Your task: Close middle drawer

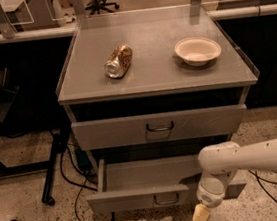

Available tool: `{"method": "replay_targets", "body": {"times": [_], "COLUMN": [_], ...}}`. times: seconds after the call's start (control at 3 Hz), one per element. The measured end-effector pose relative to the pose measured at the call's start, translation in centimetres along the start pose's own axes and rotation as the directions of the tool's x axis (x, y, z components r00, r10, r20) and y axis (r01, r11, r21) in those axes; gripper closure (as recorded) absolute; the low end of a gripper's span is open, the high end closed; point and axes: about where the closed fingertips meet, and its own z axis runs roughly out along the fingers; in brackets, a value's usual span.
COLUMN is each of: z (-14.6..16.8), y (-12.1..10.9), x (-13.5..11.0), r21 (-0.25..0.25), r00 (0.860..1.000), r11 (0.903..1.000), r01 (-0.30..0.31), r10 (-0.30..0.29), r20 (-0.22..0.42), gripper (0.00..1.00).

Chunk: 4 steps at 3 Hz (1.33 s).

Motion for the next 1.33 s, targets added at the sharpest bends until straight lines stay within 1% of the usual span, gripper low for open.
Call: {"method": "replay_targets", "body": {"times": [0.33,0.67,1.33], "z": [0.0,0.01,0.01], "y": [0.0,0.0,0.0], "x": [0.0,0.0,0.0], "r21": [0.0,0.0,0.0], "r00": [1.0,1.0,1.0], "r11": [1.0,1.0,1.0], "r01": [0.0,0.0,0.0], "r10": [0.0,0.0,0.0], "r20": [0.0,0.0,0.0], "gripper": [0.0,0.19,0.64]}}
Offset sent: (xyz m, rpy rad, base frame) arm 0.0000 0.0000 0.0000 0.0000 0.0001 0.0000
